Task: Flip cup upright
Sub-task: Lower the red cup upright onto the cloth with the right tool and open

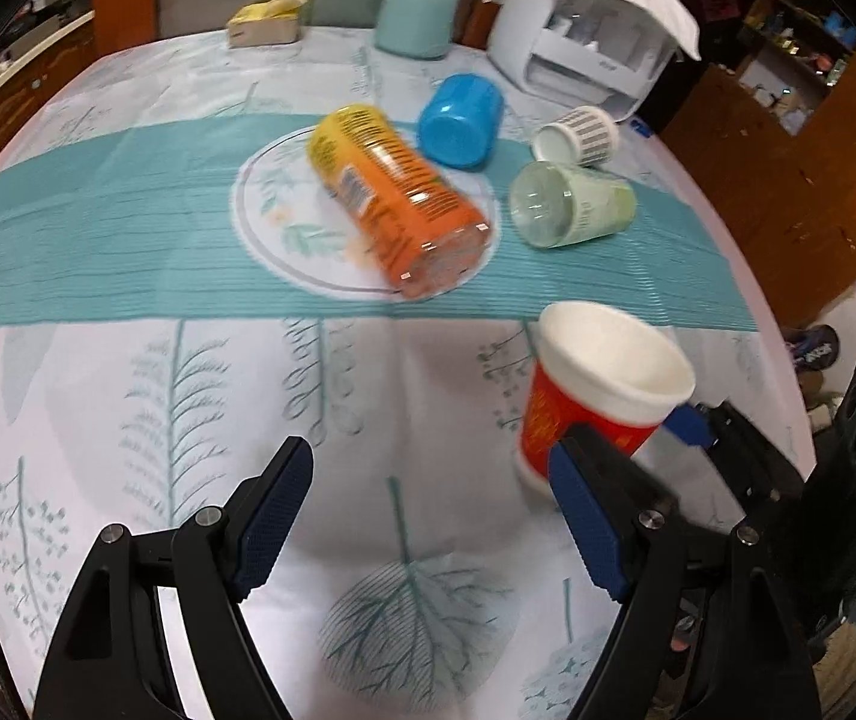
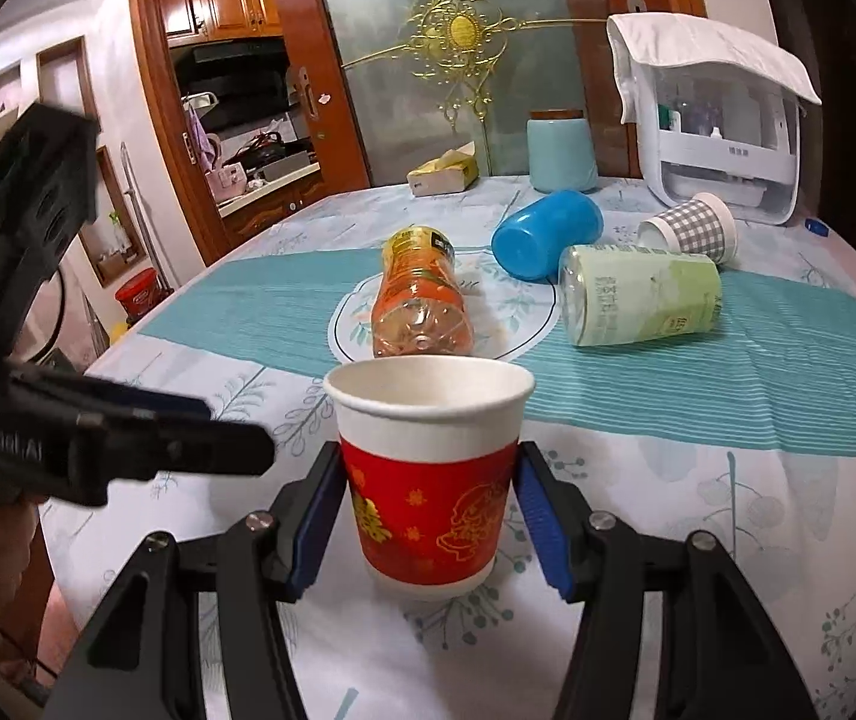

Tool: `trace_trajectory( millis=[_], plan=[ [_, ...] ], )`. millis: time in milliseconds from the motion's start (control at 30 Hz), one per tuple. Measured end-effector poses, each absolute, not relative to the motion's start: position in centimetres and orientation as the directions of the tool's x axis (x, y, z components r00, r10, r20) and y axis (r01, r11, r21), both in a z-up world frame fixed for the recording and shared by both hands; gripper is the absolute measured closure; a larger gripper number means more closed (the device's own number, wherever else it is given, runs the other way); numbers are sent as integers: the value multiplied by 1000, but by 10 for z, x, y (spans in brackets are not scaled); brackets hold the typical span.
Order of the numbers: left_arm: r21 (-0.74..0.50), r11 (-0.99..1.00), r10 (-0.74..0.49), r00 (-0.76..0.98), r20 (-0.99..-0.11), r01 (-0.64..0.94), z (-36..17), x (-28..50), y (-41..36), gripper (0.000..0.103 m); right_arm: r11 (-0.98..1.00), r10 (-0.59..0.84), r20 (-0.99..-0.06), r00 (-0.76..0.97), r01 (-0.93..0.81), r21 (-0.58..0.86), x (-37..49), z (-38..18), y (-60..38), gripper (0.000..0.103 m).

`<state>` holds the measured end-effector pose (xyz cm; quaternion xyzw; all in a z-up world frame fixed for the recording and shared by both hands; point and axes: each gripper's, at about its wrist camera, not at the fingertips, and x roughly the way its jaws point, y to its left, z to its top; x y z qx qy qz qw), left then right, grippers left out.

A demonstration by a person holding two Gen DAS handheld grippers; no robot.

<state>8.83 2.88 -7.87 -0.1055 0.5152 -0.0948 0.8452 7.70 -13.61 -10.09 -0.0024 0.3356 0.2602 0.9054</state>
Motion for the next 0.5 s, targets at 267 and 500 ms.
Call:
trace_trajectory(
  millis=[267, 500],
  plan=[
    [-260, 963, -265, 456, -850, 77, -89, 95, 13, 24, 867, 458, -612, 645, -475, 148, 64, -103, -138, 45],
    [-248, 966, -254, 448, -857, 74, -99, 87, 18, 24, 867, 441, -625, 645, -487, 109, 54, -106, -132, 42]
  ],
)
